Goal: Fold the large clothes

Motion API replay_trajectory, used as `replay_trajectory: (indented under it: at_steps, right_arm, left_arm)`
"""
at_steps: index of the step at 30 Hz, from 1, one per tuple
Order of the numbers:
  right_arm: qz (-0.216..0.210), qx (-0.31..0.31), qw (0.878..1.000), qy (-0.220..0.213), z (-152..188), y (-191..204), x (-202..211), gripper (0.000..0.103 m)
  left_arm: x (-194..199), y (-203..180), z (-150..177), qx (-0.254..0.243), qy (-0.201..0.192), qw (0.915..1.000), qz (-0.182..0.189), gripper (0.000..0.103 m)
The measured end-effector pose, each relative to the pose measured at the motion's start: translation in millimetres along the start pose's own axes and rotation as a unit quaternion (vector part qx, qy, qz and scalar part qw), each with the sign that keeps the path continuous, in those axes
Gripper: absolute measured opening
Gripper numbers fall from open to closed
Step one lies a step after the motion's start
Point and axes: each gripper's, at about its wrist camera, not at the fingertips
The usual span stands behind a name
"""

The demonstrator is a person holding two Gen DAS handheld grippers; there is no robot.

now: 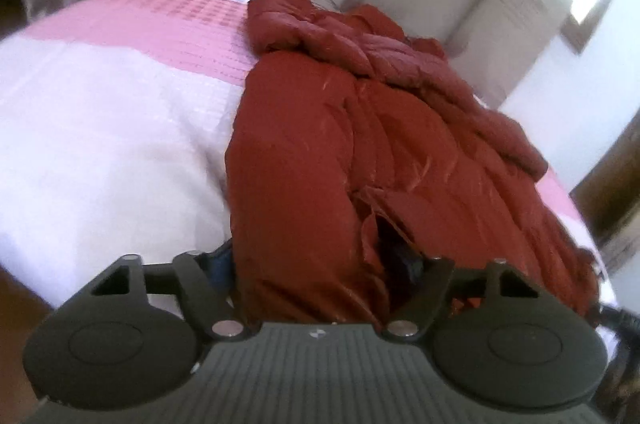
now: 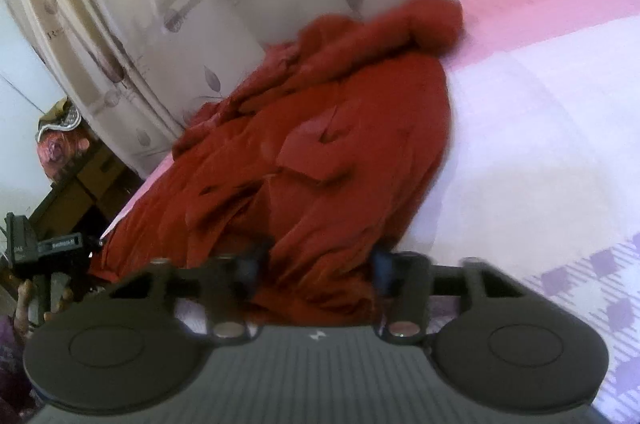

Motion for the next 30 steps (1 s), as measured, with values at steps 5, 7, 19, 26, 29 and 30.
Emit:
replay_trajectory:
  at_steps: [5,7,19,26,29,30]
  right_arm:
    - [-0.005,-0.008,1.000,0.001,-4.2,-7.5,7.7,0.027]
    - [-0.020,-0.026,0.999,0.020,-5.2,-15.3,6.5,0.031]
    - [-0.029,-0.060,0.998,0.010,-0.4,-13.7,-4.3,0.022]
    - [-0.074,-0.094,0.993,-0.012,2.9,-12.3,34.2,0.017]
    - [-0.098,-0.116,0.988,-0.016,8.5,-11.4,55.8,0.017]
    - [-0.105,-0.122,0.987,-0.018,11.1,-10.6,62.7,0.017]
  left_arm:
    - [11.9,16.7,-4.0,0.017,0.013,0.9978,0.062,0.035]
    - [8.9,13.8,-1.2,-0.003,0.022,0.9983,0.053,0.040]
    - [-3.5,-11.1,7.6,-0.009,-0.002,0.9985,0.053,0.025]
    - [33.1,-27.2,12.5,-0.005,-0.025,0.9971,0.072,0.021]
    - [54.3,-29.5,22.7,0.010,-0.033,0.9957,0.086,0.021]
    - [60.7,-30.3,25.1,0.014,-0.036,0.9954,0.088,0.021]
Point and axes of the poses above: each gripper's, at about its wrist camera, not at the fingertips, and x roughly against the way its jaws point, y to its left, z to its underside, and after that the axes turned 5 degrees about z, right-handed
